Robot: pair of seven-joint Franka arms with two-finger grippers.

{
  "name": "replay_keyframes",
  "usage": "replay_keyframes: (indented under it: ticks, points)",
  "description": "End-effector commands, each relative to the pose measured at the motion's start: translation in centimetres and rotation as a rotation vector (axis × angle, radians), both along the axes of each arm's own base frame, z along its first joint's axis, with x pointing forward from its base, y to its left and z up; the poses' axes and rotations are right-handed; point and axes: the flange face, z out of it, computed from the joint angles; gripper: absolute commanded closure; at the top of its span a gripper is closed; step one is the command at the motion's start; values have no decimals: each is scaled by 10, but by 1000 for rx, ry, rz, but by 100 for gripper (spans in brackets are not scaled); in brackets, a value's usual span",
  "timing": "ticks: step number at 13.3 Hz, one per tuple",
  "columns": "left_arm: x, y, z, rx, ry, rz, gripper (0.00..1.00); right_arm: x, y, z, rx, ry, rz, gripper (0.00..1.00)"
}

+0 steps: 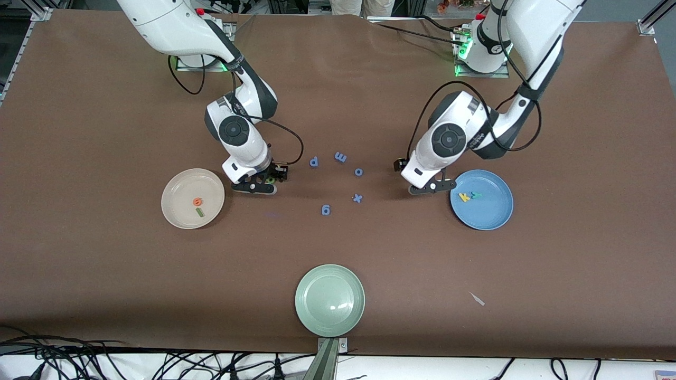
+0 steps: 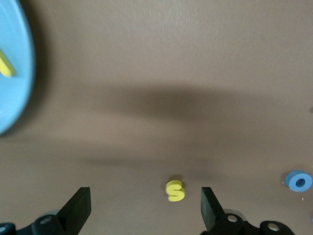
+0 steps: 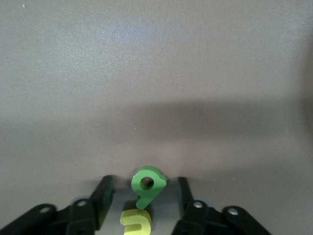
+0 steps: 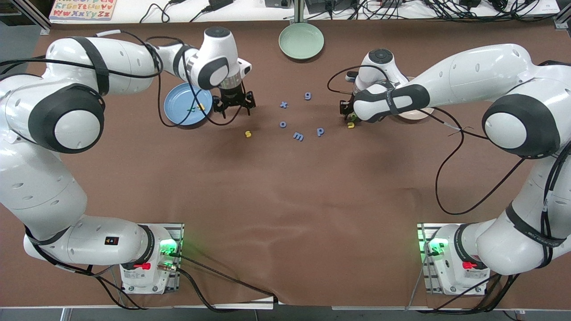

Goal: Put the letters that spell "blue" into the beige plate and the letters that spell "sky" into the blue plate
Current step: 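Release the y on the blue plate while the right gripper carries the g, then release the g on the beige plate while the left gripper grasps the yellow s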

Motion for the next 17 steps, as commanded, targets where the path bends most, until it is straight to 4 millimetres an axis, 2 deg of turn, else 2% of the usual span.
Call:
replay_keyframes:
  ticks: [1,2,3,4,6,8,10,11,12,14,15,16,17]
  points:
    - [-28,0,-15,-15,-65,32,1,-4,-1,-2,-5,-12,9,74]
    - [-30,0,-21,-18,-66,51,2,0,-5,1,-10,-16,10,84]
    - [-33,-4,-25,-15,-58,57,8,6,-9,7,-11,-26,21,87]
    - [-41,-16,-32,-20,-60,40,14,13,-15,14,-22,-25,33,87]
    - [-48,-24,-43,2,-76,28,18,40,-26,50,-76,25,98,87]
    - [-49,-22,-51,34,-94,13,25,71,-70,76,-129,72,221,87]
    - [-49,-23,-54,26,-99,30,30,89,-134,82,-155,72,328,86]
    - [-50,-23,-55,27,-97,31,38,88,-161,77,-157,80,351,86]
    - [-50,-23,-55,27,-97,31,52,76,-175,70,-147,71,343,86]
    - [-49,-23,-54,26,-99,33,77,38,-186,42,-126,15,327,86]
    - [-51,-25,-54,26,-99,28,85,30,-190,33,-109,6,302,86]
    - [-51,-26,-54,25,-99,27,90,28,-191,32,-89,13,270,83]
    - [-50,-25,-53,25,-102,28,94,27,-191,33,-82,29,258,77]
